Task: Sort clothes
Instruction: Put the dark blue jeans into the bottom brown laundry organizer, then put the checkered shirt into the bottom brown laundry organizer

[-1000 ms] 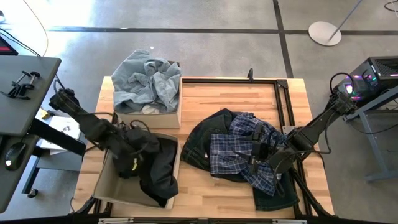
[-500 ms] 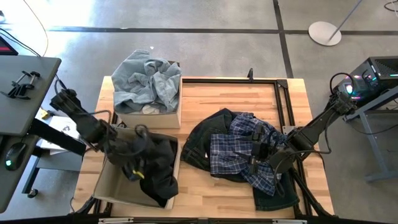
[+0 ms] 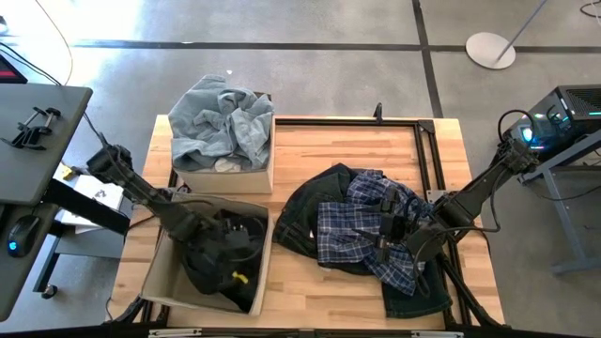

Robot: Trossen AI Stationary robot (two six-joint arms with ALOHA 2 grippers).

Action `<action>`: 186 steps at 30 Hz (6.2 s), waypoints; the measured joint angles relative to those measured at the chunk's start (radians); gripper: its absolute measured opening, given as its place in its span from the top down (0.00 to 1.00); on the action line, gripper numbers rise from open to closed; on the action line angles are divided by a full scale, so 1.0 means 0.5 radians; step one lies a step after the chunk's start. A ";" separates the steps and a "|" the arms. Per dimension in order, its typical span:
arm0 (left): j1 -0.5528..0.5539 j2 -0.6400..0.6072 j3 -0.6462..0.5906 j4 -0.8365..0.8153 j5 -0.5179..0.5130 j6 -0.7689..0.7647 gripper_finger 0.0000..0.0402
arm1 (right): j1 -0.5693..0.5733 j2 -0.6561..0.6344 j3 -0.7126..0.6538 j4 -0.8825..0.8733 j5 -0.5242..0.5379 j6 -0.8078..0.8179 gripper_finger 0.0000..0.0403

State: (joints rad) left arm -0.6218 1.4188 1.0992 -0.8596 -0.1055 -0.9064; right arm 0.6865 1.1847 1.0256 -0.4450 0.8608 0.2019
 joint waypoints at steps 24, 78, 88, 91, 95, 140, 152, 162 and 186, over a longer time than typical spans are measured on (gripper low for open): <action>0.321 -0.283 -0.107 -1.132 -0.189 -0.254 0.52 | 0.000 -0.001 0.000 -0.031 -0.008 0.015 0.45; -0.065 -0.230 -0.284 1.063 -1.927 1.030 0.23 | -0.387 0.269 -0.327 -0.935 -0.494 0.980 0.47; -0.021 -0.085 -0.288 1.148 -1.781 1.191 0.23 | -0.717 0.112 -1.126 0.191 -0.855 0.915 0.51; -0.018 -0.086 -0.288 1.142 -1.902 1.209 0.23 | -0.720 0.115 -1.318 0.717 -0.854 0.838 0.60; -0.013 -0.086 -0.289 1.131 -1.963 1.224 0.23 | -0.717 0.102 -1.373 0.887 -0.764 0.774 0.86; 0.717 0.499 -0.285 3.371 -0.871 3.049 0.23 | -0.697 0.038 -0.373 1.349 -1.064 -0.835 0.99; 0.791 0.534 -0.283 3.136 -0.746 2.518 0.23 | -0.688 0.040 -0.371 1.422 -1.159 -0.945 0.99; 0.931 0.537 -0.288 2.977 -0.488 2.105 0.24 | -0.685 0.036 -0.362 1.486 -0.888 -0.982 0.99; 1.036 0.540 -0.293 3.104 0.134 2.026 0.98 | -0.687 -0.158 -0.316 0.853 -0.998 -0.455 0.65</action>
State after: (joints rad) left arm -0.1036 1.6890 0.9527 0.6926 -0.0386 0.1066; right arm 0.3429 1.1057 0.8676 -0.0184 0.3616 -0.0257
